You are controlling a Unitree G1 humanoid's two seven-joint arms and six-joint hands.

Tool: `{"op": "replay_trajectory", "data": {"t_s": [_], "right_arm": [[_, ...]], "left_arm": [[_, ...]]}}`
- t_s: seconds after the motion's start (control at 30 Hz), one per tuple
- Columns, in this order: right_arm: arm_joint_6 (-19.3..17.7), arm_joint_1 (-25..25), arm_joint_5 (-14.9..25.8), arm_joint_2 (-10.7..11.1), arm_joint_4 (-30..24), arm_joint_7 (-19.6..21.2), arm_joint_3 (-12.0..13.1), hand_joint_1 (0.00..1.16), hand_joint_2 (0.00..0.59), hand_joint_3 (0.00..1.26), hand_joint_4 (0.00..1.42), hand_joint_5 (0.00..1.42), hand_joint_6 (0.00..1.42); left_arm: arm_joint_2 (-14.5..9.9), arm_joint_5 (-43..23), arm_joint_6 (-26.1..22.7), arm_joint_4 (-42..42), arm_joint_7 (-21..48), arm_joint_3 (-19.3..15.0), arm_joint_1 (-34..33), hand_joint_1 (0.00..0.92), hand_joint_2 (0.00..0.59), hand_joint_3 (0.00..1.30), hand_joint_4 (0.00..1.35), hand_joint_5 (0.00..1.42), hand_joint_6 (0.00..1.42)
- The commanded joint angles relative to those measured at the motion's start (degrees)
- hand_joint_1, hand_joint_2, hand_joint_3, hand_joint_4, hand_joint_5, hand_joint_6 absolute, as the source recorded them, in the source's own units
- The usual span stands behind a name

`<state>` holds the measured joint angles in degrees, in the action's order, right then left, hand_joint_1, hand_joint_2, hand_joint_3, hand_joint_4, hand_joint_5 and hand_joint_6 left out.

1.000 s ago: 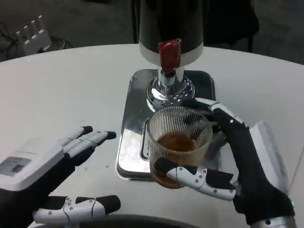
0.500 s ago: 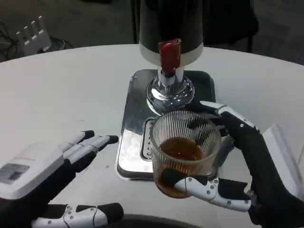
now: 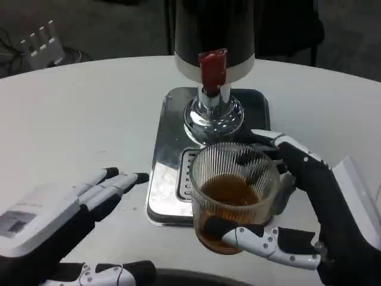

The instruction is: Grasp the cup under the faucet to collect the drink, then remove the cup.

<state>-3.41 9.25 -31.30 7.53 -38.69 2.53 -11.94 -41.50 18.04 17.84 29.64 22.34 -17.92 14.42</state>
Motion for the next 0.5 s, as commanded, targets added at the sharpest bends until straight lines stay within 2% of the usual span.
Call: {"op": "replay_trajectory", "data": {"t_s": [0.03,0.5], "right_arm": [[-2.8,0.4,0.7,-0.3,-2.2,0.1,-0.1,0.80,0.197,0.80,0.85,1.01,1.00],[-2.7,0.3,1.0,-0.3,-2.6,-0.7,0.0,0.80,0.192,0.81,0.86,1.02,1.02]], "left_arm": [[0.2,-0.8,0.3,0.1,0.8,-0.5,0.5,0.000,0.107,0.07,0.00,0.00,0.16],[0.0,-0.8,-0.1,-0.8,1.0,-0.6,-0.2,0.000,0.107,0.07,0.00,0.00,0.16]]}}
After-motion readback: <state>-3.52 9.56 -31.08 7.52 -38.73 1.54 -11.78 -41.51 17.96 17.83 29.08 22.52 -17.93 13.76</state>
